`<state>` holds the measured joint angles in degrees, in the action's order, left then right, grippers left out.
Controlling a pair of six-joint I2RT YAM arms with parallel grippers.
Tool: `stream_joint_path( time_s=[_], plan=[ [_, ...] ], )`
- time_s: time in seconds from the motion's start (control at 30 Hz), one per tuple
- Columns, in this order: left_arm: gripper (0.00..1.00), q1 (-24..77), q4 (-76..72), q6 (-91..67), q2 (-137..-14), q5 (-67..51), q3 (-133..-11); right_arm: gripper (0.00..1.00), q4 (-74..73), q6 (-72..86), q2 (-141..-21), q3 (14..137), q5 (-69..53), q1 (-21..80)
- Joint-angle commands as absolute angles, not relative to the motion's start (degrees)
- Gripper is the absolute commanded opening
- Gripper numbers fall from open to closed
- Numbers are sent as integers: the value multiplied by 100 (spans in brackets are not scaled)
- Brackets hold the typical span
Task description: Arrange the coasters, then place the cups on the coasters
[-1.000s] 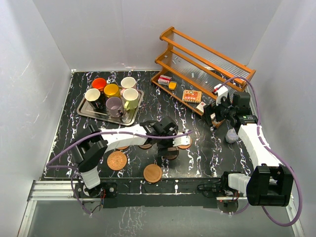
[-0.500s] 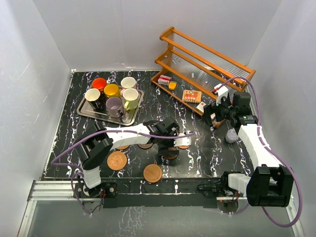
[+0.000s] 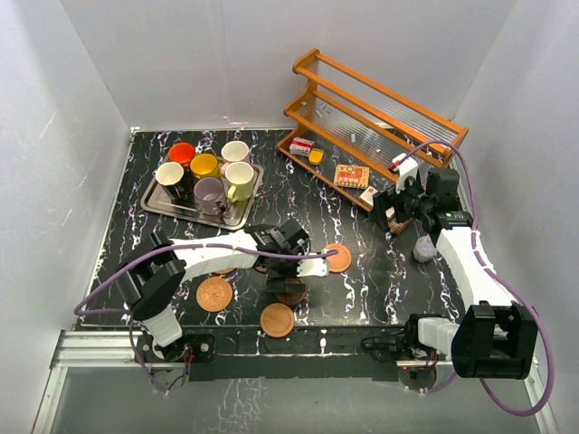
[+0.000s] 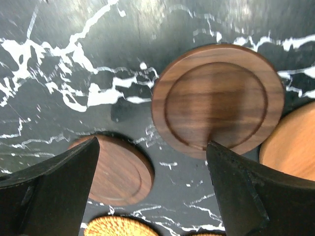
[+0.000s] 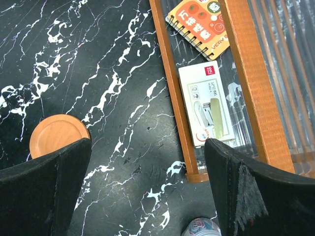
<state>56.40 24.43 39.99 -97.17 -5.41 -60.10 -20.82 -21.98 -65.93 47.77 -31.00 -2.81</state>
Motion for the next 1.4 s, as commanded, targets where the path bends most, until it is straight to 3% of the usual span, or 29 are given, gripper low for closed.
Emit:
stream_joint_path(
  time_s=[0.0, 0.73, 1.37],
  plan=[
    [89, 5571, 2944, 4118, -9325, -337, -5656, 98, -1854, -2203, -6493, 4794, -3193, -316],
    [90, 5213, 3494, 4202, -8597, -299, -5050, 98, -1862, -2195, -6563, 4807, -3219, -318],
    [90, 5212, 3455, 3981, -8700, -678, -5343, 98, -1854, -2205, -6502, 4788, -3182, -322]
  ],
)
